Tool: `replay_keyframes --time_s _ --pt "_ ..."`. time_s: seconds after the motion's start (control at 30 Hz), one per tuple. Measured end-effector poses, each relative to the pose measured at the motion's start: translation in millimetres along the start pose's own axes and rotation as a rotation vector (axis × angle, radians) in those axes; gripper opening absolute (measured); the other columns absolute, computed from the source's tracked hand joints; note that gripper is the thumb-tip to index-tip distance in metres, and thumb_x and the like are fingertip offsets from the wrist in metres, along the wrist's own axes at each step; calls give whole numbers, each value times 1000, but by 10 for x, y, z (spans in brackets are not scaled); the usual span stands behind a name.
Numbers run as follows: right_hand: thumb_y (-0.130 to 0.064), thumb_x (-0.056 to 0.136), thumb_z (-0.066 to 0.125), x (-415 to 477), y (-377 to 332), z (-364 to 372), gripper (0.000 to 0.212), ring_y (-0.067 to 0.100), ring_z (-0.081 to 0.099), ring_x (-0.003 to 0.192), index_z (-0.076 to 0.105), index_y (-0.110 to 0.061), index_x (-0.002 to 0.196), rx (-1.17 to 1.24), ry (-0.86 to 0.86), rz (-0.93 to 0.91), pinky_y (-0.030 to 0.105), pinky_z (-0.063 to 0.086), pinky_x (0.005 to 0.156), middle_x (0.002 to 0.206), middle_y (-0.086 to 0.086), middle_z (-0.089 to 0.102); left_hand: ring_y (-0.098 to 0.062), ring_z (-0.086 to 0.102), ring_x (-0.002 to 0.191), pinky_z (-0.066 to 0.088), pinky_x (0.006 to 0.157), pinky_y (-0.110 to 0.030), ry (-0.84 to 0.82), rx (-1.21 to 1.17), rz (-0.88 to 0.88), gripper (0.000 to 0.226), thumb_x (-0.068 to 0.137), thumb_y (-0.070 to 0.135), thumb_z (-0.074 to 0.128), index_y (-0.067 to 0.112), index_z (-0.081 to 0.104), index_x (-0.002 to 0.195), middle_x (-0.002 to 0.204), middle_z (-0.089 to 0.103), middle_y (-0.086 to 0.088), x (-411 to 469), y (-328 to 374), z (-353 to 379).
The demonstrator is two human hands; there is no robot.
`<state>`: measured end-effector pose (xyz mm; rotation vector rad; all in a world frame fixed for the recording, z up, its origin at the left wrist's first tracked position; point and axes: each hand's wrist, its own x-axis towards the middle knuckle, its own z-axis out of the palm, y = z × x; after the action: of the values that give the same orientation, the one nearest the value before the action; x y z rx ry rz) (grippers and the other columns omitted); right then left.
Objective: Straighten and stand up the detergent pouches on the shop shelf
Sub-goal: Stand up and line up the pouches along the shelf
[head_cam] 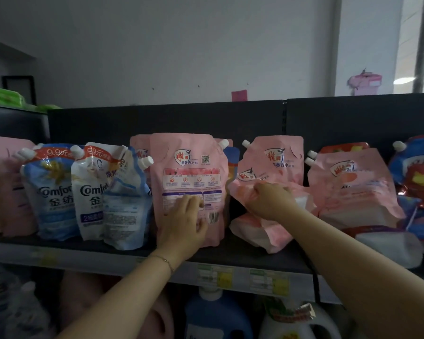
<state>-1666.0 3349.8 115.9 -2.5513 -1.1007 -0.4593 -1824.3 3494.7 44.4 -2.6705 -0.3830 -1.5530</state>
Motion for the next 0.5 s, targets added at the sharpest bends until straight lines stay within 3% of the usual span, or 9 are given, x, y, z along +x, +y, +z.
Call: replay_keyframes --time_s 0.07,0.13,0.23,0.3,0.4,0.5 --pt "-42 95 36 8 86 2 48 33 48 126 49 -16 133 -63 -75 -16 49 33 109 139 9 51 -9 49 82 43 69 -20 -144 -111 -64 15 88 16 60 20 48 95 92 49 8 50 92 -1" --pt "-37 98 35 -37 123 25 46 31 48 127 48 -17 137 -100 -107 -56 45 37 106 143 10 48 -10 53 75 44 64 -20 -248 -230 -162 8 92 16 57 18 49 91 84 53 6 101 187 37" --pt "-36 101 38 -156 142 103 43 31 50 123 45 -14 137 -54 -85 -76 43 41 98 138 10 50 -15 58 73 46 58 -19 -283 -354 -287 5 94 18 56 15 55 91 83 61 -2 178 353 112" --pt "-36 101 35 -220 150 179 47 31 46 126 40 -12 140 -79 -57 -98 48 41 101 141 9 45 -13 59 70 43 52 -15 -293 -400 -393 9 95 19 55 13 58 90 84 63 -3 247 442 167" --pt "-37 100 33 -311 181 300 51 29 40 134 31 -11 144 -132 -32 -99 49 33 105 148 9 37 -13 57 68 40 50 -20 -332 -381 -477 18 96 25 52 11 61 87 83 63 -3 376 533 250" --pt "-38 103 33 -430 218 358 59 25 18 148 16 -11 152 -91 -29 -91 48 19 115 160 8 19 -19 52 62 39 55 -25 -393 -418 -578 31 96 26 52 10 56 70 70 56 -6 495 592 314"
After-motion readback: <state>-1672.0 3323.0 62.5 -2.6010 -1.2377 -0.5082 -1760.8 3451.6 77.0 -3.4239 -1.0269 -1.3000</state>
